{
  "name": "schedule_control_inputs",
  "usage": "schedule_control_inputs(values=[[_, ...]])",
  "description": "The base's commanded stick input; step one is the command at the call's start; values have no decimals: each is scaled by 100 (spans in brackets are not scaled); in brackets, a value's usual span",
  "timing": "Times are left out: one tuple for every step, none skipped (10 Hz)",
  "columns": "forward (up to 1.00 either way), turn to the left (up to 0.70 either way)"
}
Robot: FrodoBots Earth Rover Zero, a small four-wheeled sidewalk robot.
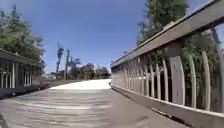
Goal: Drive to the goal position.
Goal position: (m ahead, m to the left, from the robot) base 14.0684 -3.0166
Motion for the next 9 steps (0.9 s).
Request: schedule_control_inputs(values=[[70,0],[70,0],[70,0],[70,0],[70,0],[70,0],[70,0],[70,0],[70,0]])
